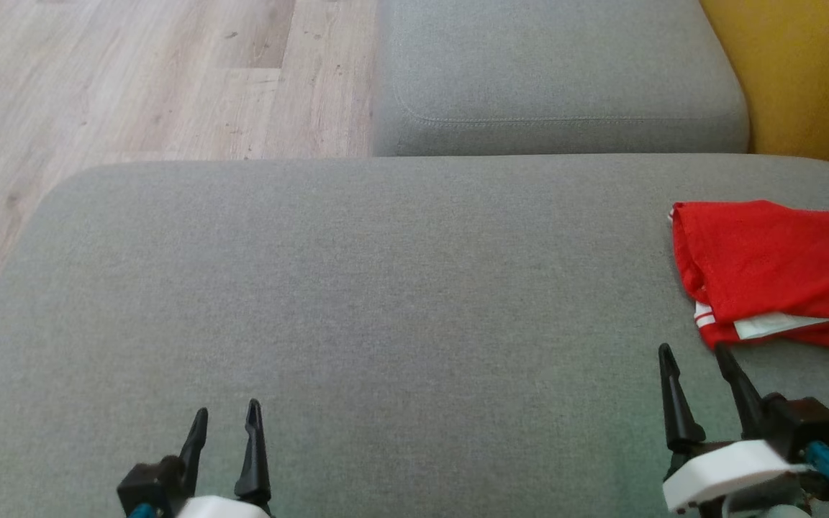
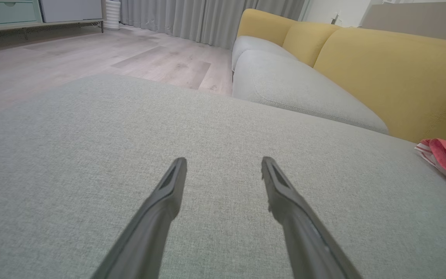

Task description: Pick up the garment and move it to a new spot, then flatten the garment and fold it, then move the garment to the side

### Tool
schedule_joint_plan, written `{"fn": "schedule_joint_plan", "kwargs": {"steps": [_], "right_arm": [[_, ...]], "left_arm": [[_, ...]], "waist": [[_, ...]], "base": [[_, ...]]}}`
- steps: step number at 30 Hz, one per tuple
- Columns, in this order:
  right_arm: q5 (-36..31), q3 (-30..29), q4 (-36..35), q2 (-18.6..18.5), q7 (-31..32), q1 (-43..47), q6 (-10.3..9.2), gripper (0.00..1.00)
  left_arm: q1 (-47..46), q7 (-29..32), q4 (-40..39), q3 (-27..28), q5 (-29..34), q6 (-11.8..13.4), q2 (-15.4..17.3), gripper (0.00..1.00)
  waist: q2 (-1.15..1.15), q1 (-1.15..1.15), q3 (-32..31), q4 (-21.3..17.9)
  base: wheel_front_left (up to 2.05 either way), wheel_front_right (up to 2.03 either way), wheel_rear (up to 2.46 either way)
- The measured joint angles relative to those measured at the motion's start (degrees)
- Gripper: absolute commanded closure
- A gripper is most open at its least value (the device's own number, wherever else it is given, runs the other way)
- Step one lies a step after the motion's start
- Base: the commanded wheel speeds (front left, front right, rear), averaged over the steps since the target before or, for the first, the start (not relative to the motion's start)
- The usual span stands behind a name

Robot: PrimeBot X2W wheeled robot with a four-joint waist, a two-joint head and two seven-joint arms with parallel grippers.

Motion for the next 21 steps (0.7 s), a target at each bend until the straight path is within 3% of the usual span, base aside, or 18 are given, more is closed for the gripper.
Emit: {"fn": "schedule_joint_plan", "kwargs": {"steps": [1,2,8,21], "right_arm": [[0.00,0.03,0.04,0.00,0.00,0.00,0.00,0.00],[0.00,0.03,0.51,0.00,0.03,0.00,-0.01,1.00],[0.38,0.03,5.76,0.04,0.29,2.52,-0.01,1.00],[9.12,-0.43,5.88,0.05,1.43,2.32,-0.02,1.00]], "left_arm": [[0.00,-0.02,0.00,0.00,0.00,0.00,0.00,0.00],[0.01,-0.03,0.33,-0.01,-0.04,-0.02,-0.09,1.00],[3.04,0.27,4.50,-0.81,-0.21,-0.04,-1.02,1.00],[3.15,2.02,4.55,1.63,-6.37,-1.66,-1.83,1.00]], "waist": [[0.00,0.00,0.03,-0.04],[0.00,0.00,0.05,-0.06],[0.00,0.00,0.12,-0.13],[0.00,0.00,0.68,-0.60]], "base": [[0.00,0.00,0.00],[0.00,0.00,0.00],[0.00,0.00,0.00],[0.00,0.00,0.00]]}}
